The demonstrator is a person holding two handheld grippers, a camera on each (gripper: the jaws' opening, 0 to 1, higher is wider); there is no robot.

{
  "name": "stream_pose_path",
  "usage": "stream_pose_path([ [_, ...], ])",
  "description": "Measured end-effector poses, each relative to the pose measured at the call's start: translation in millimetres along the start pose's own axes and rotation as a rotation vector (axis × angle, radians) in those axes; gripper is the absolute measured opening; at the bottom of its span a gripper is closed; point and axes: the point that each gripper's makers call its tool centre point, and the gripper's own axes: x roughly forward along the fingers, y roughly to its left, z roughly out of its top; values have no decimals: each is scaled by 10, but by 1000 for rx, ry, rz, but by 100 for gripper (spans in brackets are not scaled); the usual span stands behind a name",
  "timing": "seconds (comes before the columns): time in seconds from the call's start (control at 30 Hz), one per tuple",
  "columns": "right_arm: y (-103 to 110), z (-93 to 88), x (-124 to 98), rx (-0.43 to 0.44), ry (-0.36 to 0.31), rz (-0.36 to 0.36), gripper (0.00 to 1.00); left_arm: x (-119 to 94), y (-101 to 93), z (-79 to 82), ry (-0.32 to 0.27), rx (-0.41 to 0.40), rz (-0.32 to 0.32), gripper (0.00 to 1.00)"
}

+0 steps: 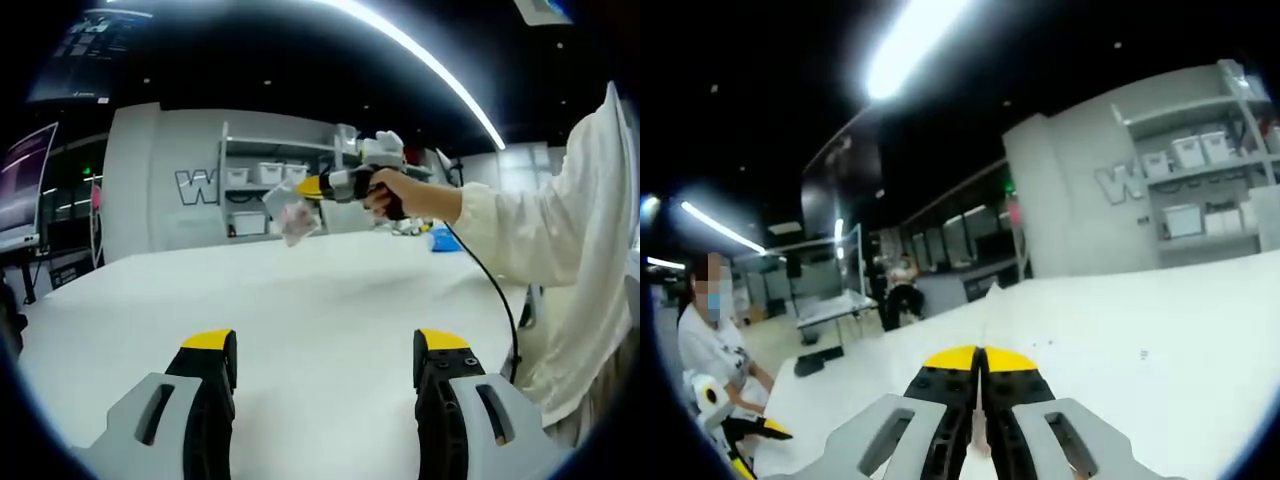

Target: Open the resealable bag by pulling the two sides of the seal apart until the entire bag opening is separated and visibly accessible.

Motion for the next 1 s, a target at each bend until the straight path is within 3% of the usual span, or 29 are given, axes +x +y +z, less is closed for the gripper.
stream_pose_path([
  [0.47,-15,-66,-167,-12,8,5,0,16,-11,-26,7,1,-2,71],
  [1.0,179,-138,-312,-28,18,45,0,22,-38,-18,6,4,-5,71],
])
